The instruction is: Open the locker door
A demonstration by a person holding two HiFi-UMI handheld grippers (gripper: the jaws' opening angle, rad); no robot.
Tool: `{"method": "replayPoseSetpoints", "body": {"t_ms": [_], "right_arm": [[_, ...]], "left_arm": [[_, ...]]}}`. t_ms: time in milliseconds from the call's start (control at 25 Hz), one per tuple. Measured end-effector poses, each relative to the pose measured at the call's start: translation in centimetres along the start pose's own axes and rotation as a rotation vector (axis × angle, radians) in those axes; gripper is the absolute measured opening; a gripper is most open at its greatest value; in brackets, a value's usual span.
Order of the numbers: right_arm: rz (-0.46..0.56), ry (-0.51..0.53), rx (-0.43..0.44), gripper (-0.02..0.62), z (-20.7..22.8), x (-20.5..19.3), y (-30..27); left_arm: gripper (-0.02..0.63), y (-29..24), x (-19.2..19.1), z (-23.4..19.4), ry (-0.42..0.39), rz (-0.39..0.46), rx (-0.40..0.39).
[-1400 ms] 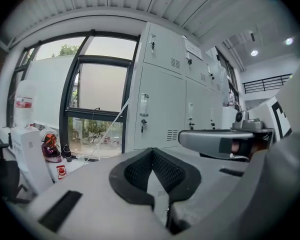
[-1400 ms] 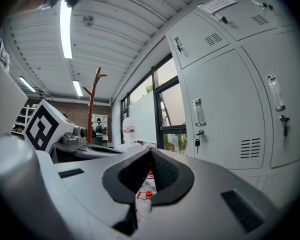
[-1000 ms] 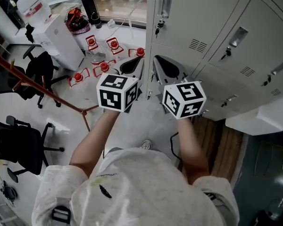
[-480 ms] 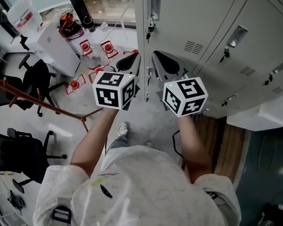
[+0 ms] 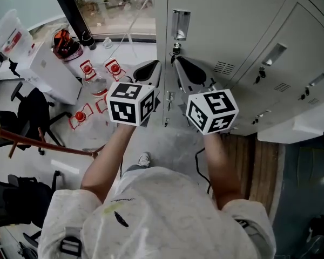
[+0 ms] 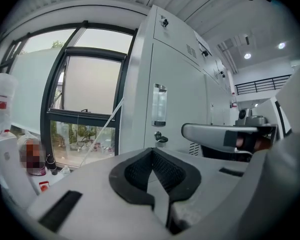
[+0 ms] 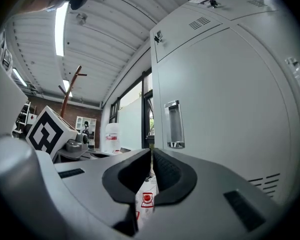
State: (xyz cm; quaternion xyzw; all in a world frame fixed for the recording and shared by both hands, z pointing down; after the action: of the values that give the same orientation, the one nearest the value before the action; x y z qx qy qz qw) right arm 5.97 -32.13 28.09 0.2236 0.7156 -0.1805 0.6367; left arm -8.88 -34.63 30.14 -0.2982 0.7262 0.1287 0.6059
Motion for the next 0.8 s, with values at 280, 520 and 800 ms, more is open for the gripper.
{"method": "replayPoseSetpoints", "body": {"t_ms": [280,520,800], "right_arm": [[-0.008,0.026,-0.093,0.002,0.0,1.1,-2.7],[-0.028,0.063,-0.169,0.003,0.3,2.0,-3.9],[-0.043,0.075,-0.225,0.044,0.2,2.6,-5.5]], "left_arm": [[0.006,-1.4,1.5,-3.1,0.005,0.004,-0.080],[0.006,-2.6,2.0,-4.3,0.009,0.000,-0.153],[0.006,-2.9,2.4,-6.2,0.010,-0.009,-0.195]]}}
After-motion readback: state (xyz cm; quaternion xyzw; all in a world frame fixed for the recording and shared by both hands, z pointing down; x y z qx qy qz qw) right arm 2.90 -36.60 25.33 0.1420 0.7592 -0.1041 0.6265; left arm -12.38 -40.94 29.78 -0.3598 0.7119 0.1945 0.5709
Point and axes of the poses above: the fingertips, and each gripper's own axes: y backward along the fingers, z to its right, x out of its top, the point moved 9 cm from there along y, backward along the fingers, and after that the axes turned 9 degrees about y, right-handed, at the moved point
